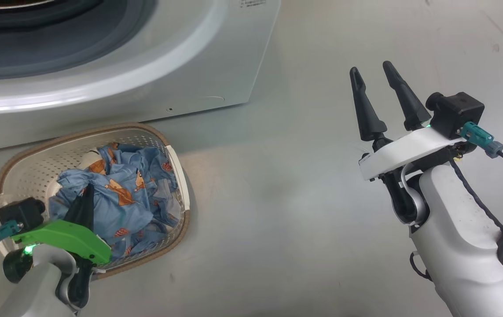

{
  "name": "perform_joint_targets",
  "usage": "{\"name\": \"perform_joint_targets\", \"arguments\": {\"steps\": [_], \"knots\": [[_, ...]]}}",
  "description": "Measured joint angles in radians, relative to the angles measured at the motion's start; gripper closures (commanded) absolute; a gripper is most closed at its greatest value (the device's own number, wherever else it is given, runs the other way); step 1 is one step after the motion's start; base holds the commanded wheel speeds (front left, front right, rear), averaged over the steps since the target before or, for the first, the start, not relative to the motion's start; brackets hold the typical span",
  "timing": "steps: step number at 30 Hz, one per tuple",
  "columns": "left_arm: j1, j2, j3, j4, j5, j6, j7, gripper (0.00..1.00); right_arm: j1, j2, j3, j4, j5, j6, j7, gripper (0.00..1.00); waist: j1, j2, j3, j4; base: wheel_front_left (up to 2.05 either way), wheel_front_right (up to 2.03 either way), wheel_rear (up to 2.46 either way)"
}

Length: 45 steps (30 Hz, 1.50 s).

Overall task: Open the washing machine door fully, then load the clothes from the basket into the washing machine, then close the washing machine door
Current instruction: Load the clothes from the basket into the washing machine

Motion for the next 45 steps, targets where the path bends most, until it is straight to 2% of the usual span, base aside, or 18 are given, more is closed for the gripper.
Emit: {"name": "perform_joint_targets", "arguments": {"steps": [13,22,26,29,34,45], "knots": [[0.079,0.015,-0.019,-0.071,-0.023,0.000,-0.034,1.00,0.080,-0.026,0.000,0.029,0.028,0.000,0.000,0.00,0.0000,0.0000,-0.162,0.067,0.00,0.00,0.00],[0.105,0.040,-0.018,-0.142,0.014,0.000,-0.051,1.00,0.124,-0.040,0.007,0.040,0.044,0.000,0.000,0.00,0.0000,0.0000,-0.258,0.114,0.00,0.00,0.00],[0.125,0.063,0.005,-0.174,0.055,0.000,-0.051,1.00,0.142,-0.044,0.017,0.042,0.054,0.000,0.000,0.00,0.0000,0.0000,-0.301,0.134,0.00,0.00,0.00],[0.126,0.070,0.059,-0.221,0.083,0.002,-0.051,1.00,0.146,-0.047,0.023,0.042,0.062,0.000,0.000,0.00,0.0000,0.0000,-0.324,0.142,0.00,0.00,0.00],[0.135,0.071,0.110,-0.302,0.144,0.031,-0.051,1.00,0.173,-0.057,0.028,0.044,0.071,0.000,0.000,0.00,0.0000,0.0000,-0.357,0.150,0.00,0.00,0.00],[0.187,0.094,0.146,-0.447,0.269,0.083,-0.051,1.00,0.198,-0.074,0.021,0.042,0.081,0.000,0.000,0.00,0.0000,0.0000,-0.406,0.154,0.00,0.00,0.00]]}}
